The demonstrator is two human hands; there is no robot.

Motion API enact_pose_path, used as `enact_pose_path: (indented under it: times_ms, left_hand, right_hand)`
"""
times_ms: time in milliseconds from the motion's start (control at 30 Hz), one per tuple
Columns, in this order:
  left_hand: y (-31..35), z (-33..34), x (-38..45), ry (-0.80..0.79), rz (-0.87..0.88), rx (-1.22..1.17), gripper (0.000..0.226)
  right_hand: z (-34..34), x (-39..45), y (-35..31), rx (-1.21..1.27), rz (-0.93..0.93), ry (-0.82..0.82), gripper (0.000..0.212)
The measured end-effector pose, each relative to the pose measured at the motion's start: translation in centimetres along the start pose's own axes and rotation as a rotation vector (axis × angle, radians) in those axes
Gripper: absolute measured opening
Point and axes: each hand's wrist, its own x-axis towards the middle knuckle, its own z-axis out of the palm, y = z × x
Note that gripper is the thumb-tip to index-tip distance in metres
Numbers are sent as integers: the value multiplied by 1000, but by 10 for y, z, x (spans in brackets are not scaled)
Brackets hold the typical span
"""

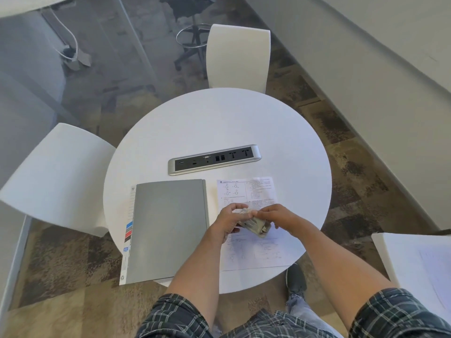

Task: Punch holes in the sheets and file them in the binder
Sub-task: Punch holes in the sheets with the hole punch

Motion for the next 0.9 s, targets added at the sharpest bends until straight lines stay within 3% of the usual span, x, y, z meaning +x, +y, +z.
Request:
enact_pose_path:
  times_ms: [100, 267, 433, 633, 767, 900]
  left_hand:
    - [-1, -2, 0, 70, 6, -67, 60]
    - [-2, -4, 0, 123, 24, -164, 45]
    - [0, -8, -4, 37, -12, -170, 33]
    - [0, -7, -4, 1, -5, -108, 33]
    - [2, -4, -2, 199, 80, 39, 19]
    - [-3, -8, -3, 506, 139, 391, 11]
  right_hand:
    - [4, 1, 0, 67, -27, -33, 58]
    - [10, 3, -8, 165, -52, -8, 34]
    - [13, 5, -8, 312, -71, 10, 27]
    - [12, 4, -3, 381, -68, -3, 26]
    - [7, 8, 4, 395, -55, 78, 30]
    - [-5, 7, 16, 427, -46, 176, 27]
